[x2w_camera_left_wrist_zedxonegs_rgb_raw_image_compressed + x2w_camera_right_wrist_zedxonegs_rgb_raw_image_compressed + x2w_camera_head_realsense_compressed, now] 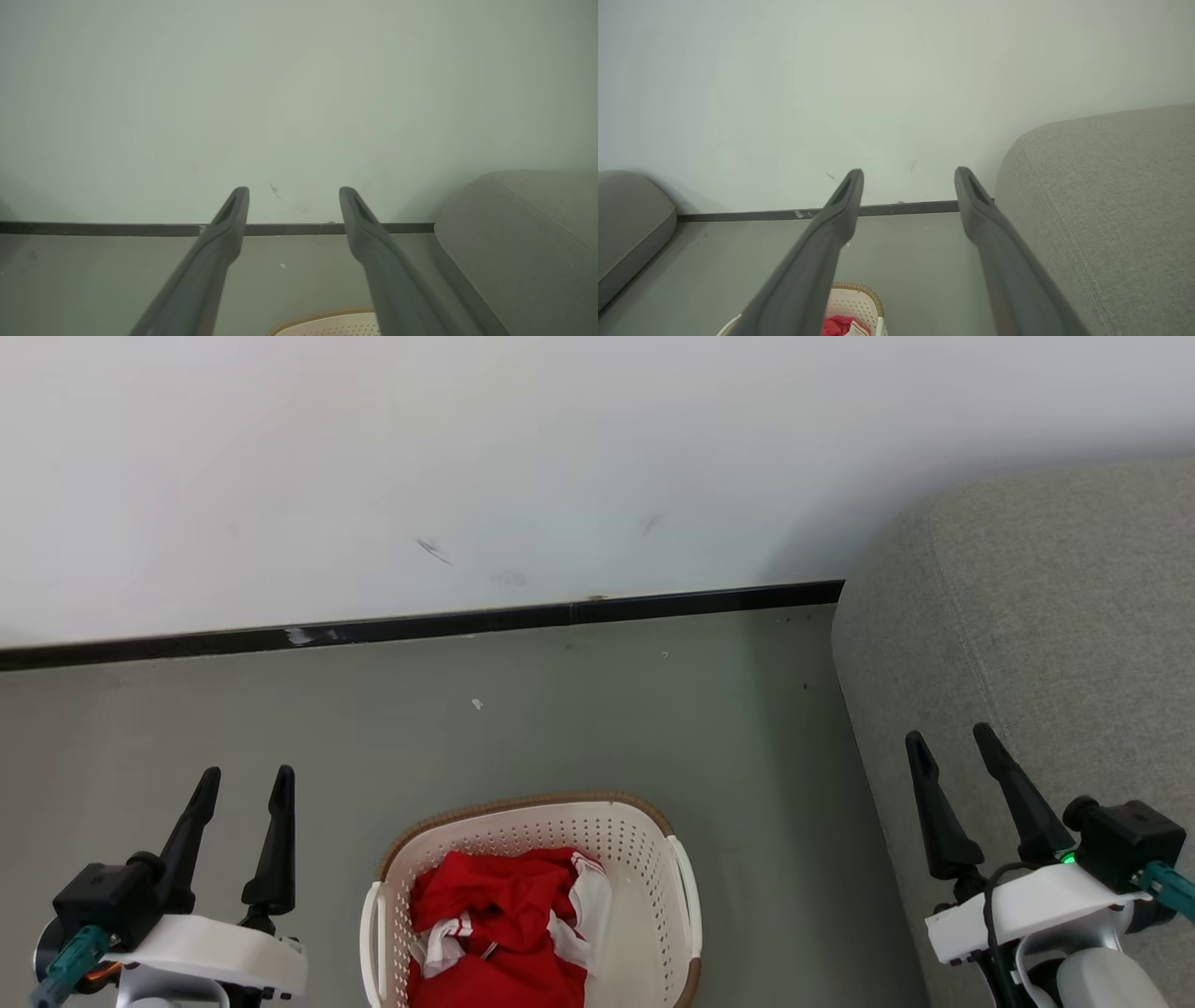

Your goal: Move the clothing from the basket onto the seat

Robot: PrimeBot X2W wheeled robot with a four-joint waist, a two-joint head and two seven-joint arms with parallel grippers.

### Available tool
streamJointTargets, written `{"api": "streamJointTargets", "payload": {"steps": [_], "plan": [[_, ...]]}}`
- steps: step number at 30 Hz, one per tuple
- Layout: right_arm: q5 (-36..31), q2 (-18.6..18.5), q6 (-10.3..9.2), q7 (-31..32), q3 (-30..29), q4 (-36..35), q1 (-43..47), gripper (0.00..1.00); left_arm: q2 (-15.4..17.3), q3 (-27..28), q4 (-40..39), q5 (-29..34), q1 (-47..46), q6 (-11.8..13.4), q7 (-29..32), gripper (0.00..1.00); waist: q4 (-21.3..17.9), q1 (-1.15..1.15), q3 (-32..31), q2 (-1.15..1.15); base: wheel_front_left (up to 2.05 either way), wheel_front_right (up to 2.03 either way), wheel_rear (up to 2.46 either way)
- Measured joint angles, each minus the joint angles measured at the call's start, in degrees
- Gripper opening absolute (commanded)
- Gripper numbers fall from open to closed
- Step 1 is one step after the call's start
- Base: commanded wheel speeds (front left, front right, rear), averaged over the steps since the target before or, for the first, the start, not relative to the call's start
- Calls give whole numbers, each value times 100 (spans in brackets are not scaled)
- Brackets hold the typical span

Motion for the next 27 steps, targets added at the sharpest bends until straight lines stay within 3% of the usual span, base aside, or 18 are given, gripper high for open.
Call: {"api": "streamJointTargets", "payload": {"steps": [27], "plan": [[-93,36,0,-1,172,-194,-712,100,15,-504,712,-98,-809,-158,135,100,-200,0,1009,0,0,0,0]]}}
